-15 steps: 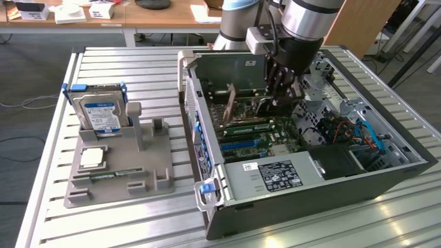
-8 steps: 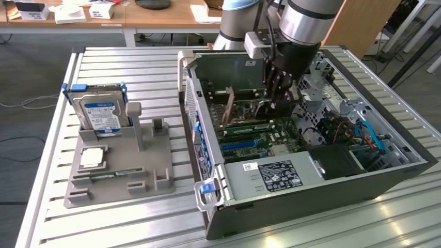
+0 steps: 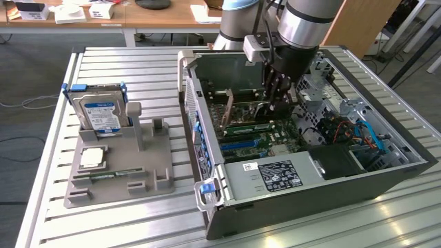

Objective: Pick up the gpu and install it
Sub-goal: 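Insert the gpu into the slot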

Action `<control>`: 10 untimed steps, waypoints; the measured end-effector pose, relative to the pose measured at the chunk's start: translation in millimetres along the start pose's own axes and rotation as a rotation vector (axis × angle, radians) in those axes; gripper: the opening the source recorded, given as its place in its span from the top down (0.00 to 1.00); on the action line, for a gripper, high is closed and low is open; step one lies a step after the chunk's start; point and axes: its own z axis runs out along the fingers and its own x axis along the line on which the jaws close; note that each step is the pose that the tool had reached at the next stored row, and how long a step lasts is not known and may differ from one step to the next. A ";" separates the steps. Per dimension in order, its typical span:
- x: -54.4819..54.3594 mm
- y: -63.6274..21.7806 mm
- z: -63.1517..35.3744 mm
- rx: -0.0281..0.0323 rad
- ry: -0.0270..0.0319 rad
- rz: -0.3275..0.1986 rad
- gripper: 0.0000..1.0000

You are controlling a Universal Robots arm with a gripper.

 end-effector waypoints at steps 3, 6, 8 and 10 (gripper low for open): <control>0.1 4.8 0.1 0.0028 -0.0003 0.000 0.73; 0.1 7.4 0.8 0.0035 -0.0004 0.000 0.73; 0.2 8.0 2.7 0.0034 -0.0002 0.000 0.73; 0.3 8.5 5.6 0.0034 -0.0003 0.000 0.73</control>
